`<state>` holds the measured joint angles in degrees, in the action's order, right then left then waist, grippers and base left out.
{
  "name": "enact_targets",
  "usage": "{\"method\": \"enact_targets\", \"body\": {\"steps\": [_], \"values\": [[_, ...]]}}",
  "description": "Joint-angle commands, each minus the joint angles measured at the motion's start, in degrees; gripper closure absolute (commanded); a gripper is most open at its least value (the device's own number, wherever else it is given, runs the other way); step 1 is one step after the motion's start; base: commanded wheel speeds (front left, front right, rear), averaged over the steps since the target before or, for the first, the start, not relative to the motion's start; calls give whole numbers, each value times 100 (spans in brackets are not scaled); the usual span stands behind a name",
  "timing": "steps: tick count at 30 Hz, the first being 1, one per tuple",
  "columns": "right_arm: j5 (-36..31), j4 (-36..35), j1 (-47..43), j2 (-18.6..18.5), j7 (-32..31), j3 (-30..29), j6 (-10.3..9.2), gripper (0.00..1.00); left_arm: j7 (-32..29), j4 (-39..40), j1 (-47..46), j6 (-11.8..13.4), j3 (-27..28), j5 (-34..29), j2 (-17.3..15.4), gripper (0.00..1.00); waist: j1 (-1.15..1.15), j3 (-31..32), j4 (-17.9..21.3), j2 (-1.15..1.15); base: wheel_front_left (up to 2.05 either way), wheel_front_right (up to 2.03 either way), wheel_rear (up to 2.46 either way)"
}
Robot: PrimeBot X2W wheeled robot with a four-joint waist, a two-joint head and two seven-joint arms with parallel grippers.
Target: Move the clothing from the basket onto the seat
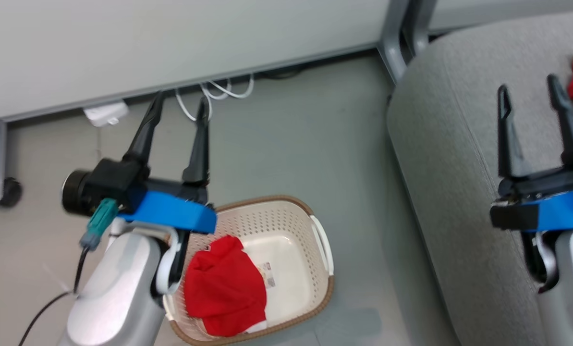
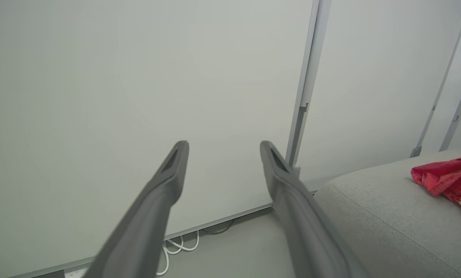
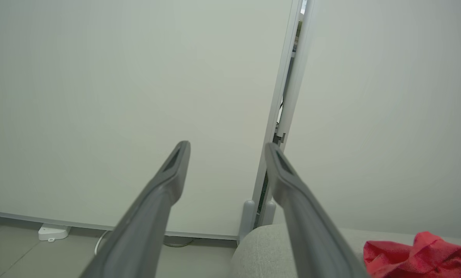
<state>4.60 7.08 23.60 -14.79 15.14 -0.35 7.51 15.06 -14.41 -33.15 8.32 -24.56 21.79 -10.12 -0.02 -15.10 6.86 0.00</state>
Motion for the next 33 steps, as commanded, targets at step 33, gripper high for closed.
{"method": "enact_targets", "body": {"steps": [33], "values": [[163, 143, -2348, 807, 1, -443, -4, 0, 17, 87, 2596, -1202, 1935, -1087, 684, 0, 2, 1549, -1037, 0, 0, 0, 0]]}}
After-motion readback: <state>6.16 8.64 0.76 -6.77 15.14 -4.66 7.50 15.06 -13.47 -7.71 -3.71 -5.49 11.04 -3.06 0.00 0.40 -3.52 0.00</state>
